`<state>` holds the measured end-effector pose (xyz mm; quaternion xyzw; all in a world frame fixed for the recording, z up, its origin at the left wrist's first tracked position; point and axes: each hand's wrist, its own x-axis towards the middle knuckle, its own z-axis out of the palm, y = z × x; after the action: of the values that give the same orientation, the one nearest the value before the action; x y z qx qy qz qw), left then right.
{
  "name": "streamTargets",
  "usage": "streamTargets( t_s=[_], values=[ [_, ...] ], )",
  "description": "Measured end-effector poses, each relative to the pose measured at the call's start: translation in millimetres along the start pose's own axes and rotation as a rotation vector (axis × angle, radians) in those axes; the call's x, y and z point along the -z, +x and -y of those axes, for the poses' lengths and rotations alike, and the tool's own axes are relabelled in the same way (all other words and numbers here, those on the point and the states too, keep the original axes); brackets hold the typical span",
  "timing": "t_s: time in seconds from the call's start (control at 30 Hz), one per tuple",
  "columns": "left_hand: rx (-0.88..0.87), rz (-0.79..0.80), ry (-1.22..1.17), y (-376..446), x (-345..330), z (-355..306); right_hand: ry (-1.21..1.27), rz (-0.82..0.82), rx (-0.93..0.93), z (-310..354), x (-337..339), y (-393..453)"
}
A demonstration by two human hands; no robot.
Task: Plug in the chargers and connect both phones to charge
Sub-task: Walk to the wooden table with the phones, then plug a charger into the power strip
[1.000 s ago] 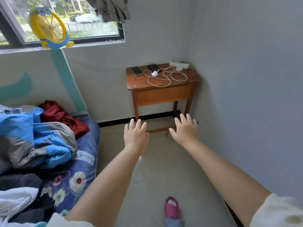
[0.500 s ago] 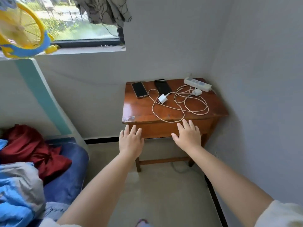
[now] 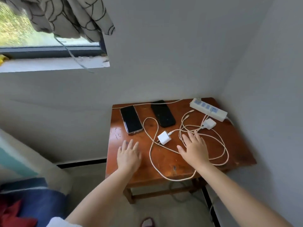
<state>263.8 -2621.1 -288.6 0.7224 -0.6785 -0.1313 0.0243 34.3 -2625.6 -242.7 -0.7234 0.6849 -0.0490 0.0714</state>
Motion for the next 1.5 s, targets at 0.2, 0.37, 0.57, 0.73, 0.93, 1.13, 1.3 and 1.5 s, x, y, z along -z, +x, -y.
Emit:
streamTargets(
  t_s=[0.2,0.37,0.57,0.73,0.93,1.13,1.3,1.5],
  values=[
    [0.113,0.028,-0.048,32.1,-30.5,6.1,0.063,0.040,0.094,-4.9,-12.5,57.6],
    [0.113,-0.048,-0.052,27.5,-37.9,8.1,0.120,0.113,0.213,-10.6,-19.1,84.1],
    [0.131,-0.087,-0.056,28.3,-39.3,7.4,0.104,0.303,0.472,-2.7,-28.9,100.5],
    [0.147,-0.131,-0.087,29.3,-39.3,6.7,0.083,0.342,0.556,-3.2,-41.5,103.3],
    [0.156,-0.128,-0.068,27.2,-38.0,3.5,0.206,0.331,0.523,-17.1,-43.4,103.6],
    [0.123,-0.113,-0.072,30.3,-30.9,-7.3,0.263,0.201,0.485,-32.8,-26.2,109.4],
    [-0.200,-0.135,-0.068,75.9,-11.0,-60.7,0.297,0.020,0.412,-57.3,15.2,129.6],
    [-0.334,-0.077,-0.086,142.9,-16.4,-121.0,0.368,-0.183,0.148,-129.8,69.0,165.1]
  ],
)
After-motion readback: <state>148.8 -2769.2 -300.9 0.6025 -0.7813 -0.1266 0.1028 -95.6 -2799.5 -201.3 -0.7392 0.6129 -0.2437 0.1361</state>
